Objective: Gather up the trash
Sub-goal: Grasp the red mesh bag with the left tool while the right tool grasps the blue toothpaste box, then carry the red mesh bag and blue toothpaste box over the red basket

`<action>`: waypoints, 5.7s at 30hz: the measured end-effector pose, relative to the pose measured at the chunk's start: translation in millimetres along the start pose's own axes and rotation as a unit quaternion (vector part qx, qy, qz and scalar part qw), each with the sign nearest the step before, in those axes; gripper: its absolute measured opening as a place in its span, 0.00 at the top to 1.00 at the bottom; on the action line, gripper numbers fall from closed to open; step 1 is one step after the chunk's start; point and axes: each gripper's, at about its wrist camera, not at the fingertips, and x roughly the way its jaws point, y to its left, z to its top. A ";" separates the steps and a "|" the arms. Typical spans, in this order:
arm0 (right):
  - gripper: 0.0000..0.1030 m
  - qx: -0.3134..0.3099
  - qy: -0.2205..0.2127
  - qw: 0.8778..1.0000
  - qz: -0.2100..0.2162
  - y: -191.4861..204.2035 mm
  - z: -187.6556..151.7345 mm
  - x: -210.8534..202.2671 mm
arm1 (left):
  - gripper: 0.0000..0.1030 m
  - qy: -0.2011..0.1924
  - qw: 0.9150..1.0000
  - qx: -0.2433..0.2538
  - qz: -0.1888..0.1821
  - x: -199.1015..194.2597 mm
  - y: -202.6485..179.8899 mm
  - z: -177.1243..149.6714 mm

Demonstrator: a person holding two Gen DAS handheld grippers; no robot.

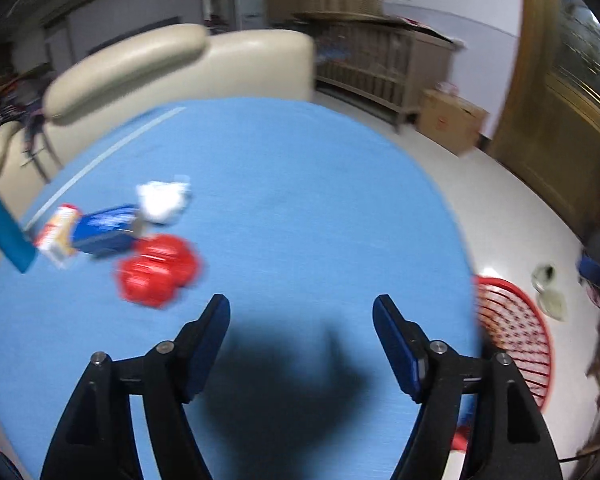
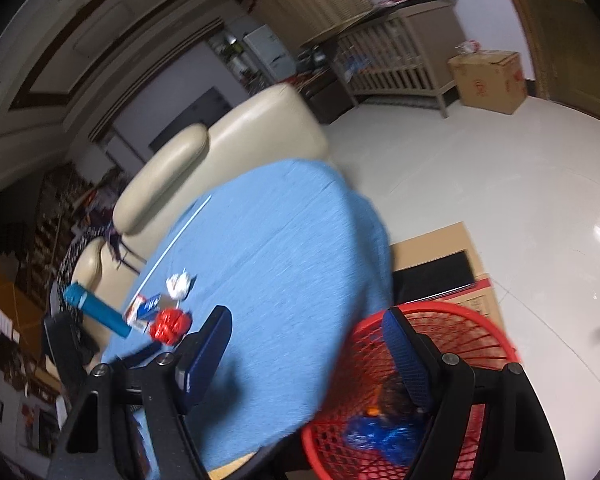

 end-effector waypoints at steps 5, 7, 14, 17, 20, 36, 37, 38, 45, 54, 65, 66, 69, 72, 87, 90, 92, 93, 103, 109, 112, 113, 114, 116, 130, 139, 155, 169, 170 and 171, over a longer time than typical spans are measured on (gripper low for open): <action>0.22 -0.031 0.025 0.999 0.011 36.3 -4.2 26.8 | 0.25 -0.006 0.999 0.000 0.053 18.1 64.8 13.2; 0.22 -0.040 0.034 0.999 0.012 48.7 -6.1 36.3 | 0.25 -0.005 0.998 -0.006 0.061 27.2 89.3 16.5; 0.22 -0.064 0.059 0.996 0.005 78.1 -8.2 62.4 | 0.25 0.037 0.998 0.025 0.046 73.3 95.9 13.9; 0.22 -0.074 0.068 0.995 0.001 89.3 -7.5 72.1 | 0.54 0.045 0.999 0.010 0.015 78.6 95.0 13.6; 0.22 -0.086 0.076 0.993 0.001 101.7 -7.4 83.1 | 0.58 0.039 0.999 -0.022 -0.005 70.0 105.5 8.3; 0.22 -0.423 0.169 0.888 0.064 298.8 -54.7 222.0 | 0.58 0.033 0.987 -0.140 0.073 -4.9 206.1 -89.5; 0.22 -0.450 0.166 0.875 0.063 311.7 -58.1 228.4 | 0.58 0.032 0.986 -0.144 0.074 -7.1 210.3 -90.6; 0.22 -0.479 0.163 0.860 0.059 326.9 -60.8 237.3 | 0.58 0.032 0.985 -0.151 0.072 -9.2 214.5 -92.9; 0.22 -0.556 0.175 0.812 0.031 378.7 -68.4 304.5 | 0.58 0.031 0.983 -0.169 0.066 -7.8 225.1 -90.0; 0.47 -0.521 0.229 0.822 0.022 366.3 -76.2 344.3 | 0.58 0.031 0.983 -0.171 0.063 -2.4 227.1 -84.5; 0.64 -0.376 0.232 0.895 0.056 308.5 -54.0 280.4 | 0.58 0.042 0.982 -0.172 0.069 -10.9 207.3 -89.3; 0.64 -0.364 0.234 0.900 0.057 300.2 -54.2 274.4 | 0.58 0.041 0.982 -0.170 0.069 -12.4 204.5 -89.9; 0.64 -0.328 0.234 0.913 0.064 276.7 -57.7 244.5 | 0.58 0.040 0.983 -0.164 0.068 -17.9 196.0 -91.7; 0.64 -0.295 0.231 0.924 0.075 258.4 -55.0 225.2 | 0.58 0.039 0.984 -0.160 0.066 -21.8 187.8 -93.3; 0.56 -0.265 0.275 0.923 0.055 228.9 -83.8 224.6 | 0.58 0.054 0.986 -0.139 0.070 -21.9 162.0 -98.2; 0.55 -0.258 0.275 0.925 0.056 226.5 -89.3 232.6 | 0.58 0.055 0.986 -0.138 0.071 -21.3 161.1 -100.0; 0.56 -0.251 0.269 0.928 0.060 223.5 -90.8 234.0 | 0.58 0.054 0.987 -0.137 0.071 -20.9 161.1 -100.0; 0.57 -0.252 0.264 0.929 0.061 223.4 -91.4 233.0 | 0.58 0.054 0.987 -0.137 0.072 -20.8 161.3 -100.1; 0.58 -0.270 0.232 0.932 0.066 232.8 -95.2 211.1 | 0.58 0.051 0.985 -0.146 0.070 -24.1 162.0 -100.8; 0.58 -0.273 0.212 0.936 0.072 240.9 -101.0 195.1 | 0.58 0.043 0.986 -0.148 0.070 -34.6 159.3 -101.6; 0.58 -0.273 0.206 0.937 0.076 240.8 -103.5 184.6 | 0.58 0.037 0.986 -0.149 0.070 -42.0 157.1 -102.5; 0.58 -0.273 0.203 0.937 0.076 239.9 -104.3 180.4 | 0.58 0.036 0.986 -0.149 0.070 -44.3 156.3 -103.1; 0.58 -0.272 0.201 0.938 0.078 239.0 -105.3 176.8 | 0.58 0.035 0.986 -0.149 0.069 -45.9 155.7 -103.3; 0.58 -0.270 0.196 0.939 0.080 237.6 -107.1 169.8 | 0.58 0.031 0.986 -0.149 0.069 -51.2 152.8 -104.4; 0.58 -0.240 0.151 0.955 0.089 217.5 -103.0 120.5 | 0.58 0.003 0.989 -0.130 0.068 -79.2 126.7 -103.1; 0.58 -0.220 0.124 0.963 0.100 200.4 -100.4 89.9 | 0.58 -0.010 0.991 -0.113 0.070 -94.1 107.9 -101.3; 0.58 -0.185 0.078 0.973 0.115 162.8 -89.1 43.5 | 0.59 -0.030 0.994 -0.074 0.075 -116.6 69.2 -92.1; 0.58 -0.133 0.058 0.984 0.102 109.9 -77.3 28.0 | 0.59 -0.009 0.997 -0.031 0.069 -99.5 34.9 -90.8; 0.58 -0.130 0.057 0.985 0.100 106.7 -76.1 27.4 | 0.59 -0.007 0.997 -0.027 0.067 -98.2 31.2 -90.0; 0.58 -0.126 0.054 0.986 0.098 102.3 -74.8 26.0 | 0.59 -0.006 0.997 -0.025 0.066 -97.6 29.1 -89.3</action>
